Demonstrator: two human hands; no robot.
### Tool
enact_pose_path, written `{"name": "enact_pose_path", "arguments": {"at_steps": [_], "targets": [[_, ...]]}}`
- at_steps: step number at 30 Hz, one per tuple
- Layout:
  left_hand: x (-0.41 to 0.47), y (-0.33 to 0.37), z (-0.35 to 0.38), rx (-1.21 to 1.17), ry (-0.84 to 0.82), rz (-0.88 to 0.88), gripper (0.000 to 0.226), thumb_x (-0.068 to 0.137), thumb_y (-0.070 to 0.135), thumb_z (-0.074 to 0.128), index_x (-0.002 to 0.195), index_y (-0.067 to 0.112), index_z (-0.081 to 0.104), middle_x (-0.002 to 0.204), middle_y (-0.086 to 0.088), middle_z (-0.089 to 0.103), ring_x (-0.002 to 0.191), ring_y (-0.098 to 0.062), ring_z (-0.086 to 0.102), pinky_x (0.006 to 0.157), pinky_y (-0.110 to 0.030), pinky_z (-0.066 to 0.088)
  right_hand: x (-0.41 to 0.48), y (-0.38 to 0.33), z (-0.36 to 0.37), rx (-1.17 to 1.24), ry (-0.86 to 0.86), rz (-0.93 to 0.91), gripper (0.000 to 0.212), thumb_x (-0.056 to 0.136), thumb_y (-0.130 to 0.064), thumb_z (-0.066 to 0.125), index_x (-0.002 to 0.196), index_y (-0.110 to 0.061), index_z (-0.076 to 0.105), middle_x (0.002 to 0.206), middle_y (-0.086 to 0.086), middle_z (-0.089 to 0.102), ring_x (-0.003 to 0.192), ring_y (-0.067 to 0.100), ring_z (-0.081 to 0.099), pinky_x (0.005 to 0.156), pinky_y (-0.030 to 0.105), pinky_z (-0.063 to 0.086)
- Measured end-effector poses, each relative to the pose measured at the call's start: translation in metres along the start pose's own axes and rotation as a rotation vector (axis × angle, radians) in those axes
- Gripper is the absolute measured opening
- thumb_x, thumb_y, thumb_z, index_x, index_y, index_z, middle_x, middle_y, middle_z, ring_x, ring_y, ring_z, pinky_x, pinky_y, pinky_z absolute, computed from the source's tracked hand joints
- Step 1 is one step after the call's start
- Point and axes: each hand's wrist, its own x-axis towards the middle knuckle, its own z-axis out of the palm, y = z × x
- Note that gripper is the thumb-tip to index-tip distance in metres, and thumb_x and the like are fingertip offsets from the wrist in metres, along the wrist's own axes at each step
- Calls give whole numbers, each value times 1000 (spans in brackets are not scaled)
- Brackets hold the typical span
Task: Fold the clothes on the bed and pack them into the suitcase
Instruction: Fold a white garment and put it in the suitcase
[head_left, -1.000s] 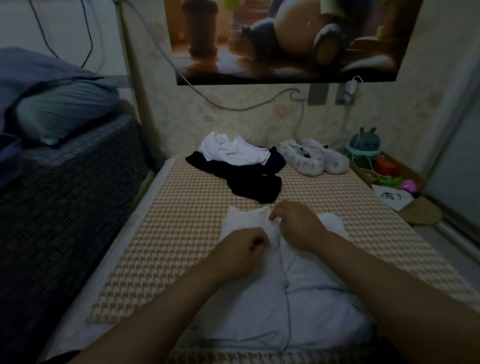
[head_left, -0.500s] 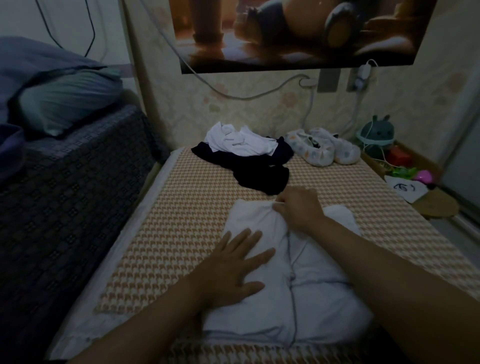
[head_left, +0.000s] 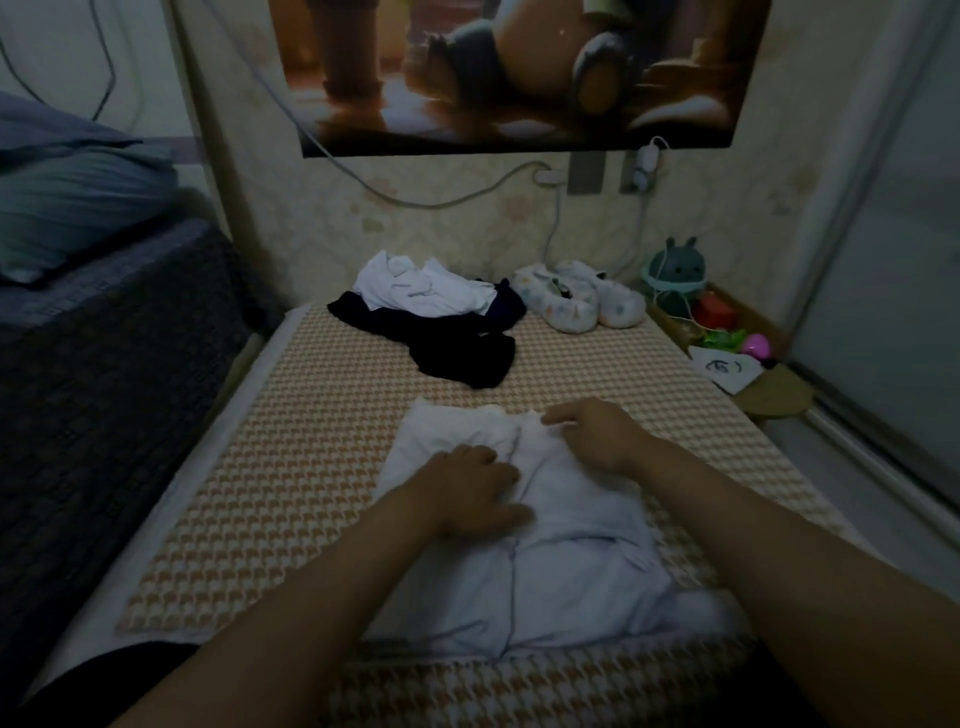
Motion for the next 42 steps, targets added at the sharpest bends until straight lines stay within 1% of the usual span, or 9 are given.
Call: {"name": "enact_pose_path", "arguments": {"at_steps": [6, 9, 12, 20, 25, 31, 34, 38, 42], "targets": [[18, 43, 0, -130, 265, 271, 31, 96, 25, 51, 125, 23, 61, 127, 1, 58, 111, -17, 54, 91, -32, 45, -25, 69, -24, -75, 0, 134, 32, 92, -13, 58, 122, -19, 64, 141, 6, 49, 126, 24, 48, 106, 26, 35], [30, 79, 0, -153, 267, 444, 28, 91, 14, 59, 117, 17, 68, 121, -3, 63, 105, -20, 59, 88, -14, 36, -34, 85, -29, -110, -14, 115, 35, 94, -9, 52, 125, -22, 61, 143, 7, 47, 125, 25, 48, 103, 27, 39], [43, 115, 4, -54, 120, 589, 45, 87, 8, 62, 131, 16, 59, 138, -7, 52, 119, -26, 52, 92, -22, 36, -37, 87, -30, -123, -85, 46, 47, 95, -9, 54, 141, -16, 48, 152, 10, 32, 135, 27, 37, 110, 26, 28], [42, 112, -6, -68, 9, 453, 38, 83, 11, 64, 121, 15, 63, 116, -5, 56, 96, -13, 49, 70, -11, 22, -23, 73, -23, -188, -145, 14, 47, 94, -18, 57, 140, -20, 49, 159, 5, 21, 145, 25, 23, 117, 35, 20], [17, 64, -23, -207, 201, 370, 15, 78, 20, 61, 92, 15, 66, 92, 7, 48, 77, -5, 42, 65, -25, 35, -15, 32, -29, -142, 21, -157, 32, 85, -2, 54, 109, -11, 72, 115, 12, 68, 103, 31, 61, 89, 38, 48], [-40, -9, -48, -269, 229, 262, 9, 72, 13, 61, 80, 16, 64, 84, 3, 57, 71, -7, 50, 63, -21, 42, 10, -50, -13, -20, 251, -332, 15, 85, -8, 56, 94, -10, 69, 96, 6, 62, 82, 19, 55, 77, 40, 50], [-68, -38, -48, -292, 115, 153, 17, 78, 10, 66, 92, 20, 68, 92, 9, 58, 73, 0, 50, 66, -13, 42, 28, -83, 15, 23, 177, -437, 25, 86, -7, 56, 107, -15, 68, 123, 4, 56, 110, 16, 53, 96, 34, 45], [-87, -71, -32, -163, -137, -134, 29, 83, 8, 57, 91, 30, 74, 98, 12, 65, 85, -4, 56, 77, -18, 45, 45, -92, 55, -24, -2, -448, 59, 92, -2, 54, 146, -23, 40, 162, -1, 3, 143, 6, 11, 106, 15, 19], [-79, -66, -28, -210, 252, -205, 22, 81, 4, 54, 80, 21, 68, 93, 2, 67, 89, -15, 59, 76, -25, 46, 59, -72, 73, -231, 26, -298, 48, 97, -21, 50, 144, -27, 42, 161, 4, 12, 146, 24, 20, 118, 43, 18]]}}
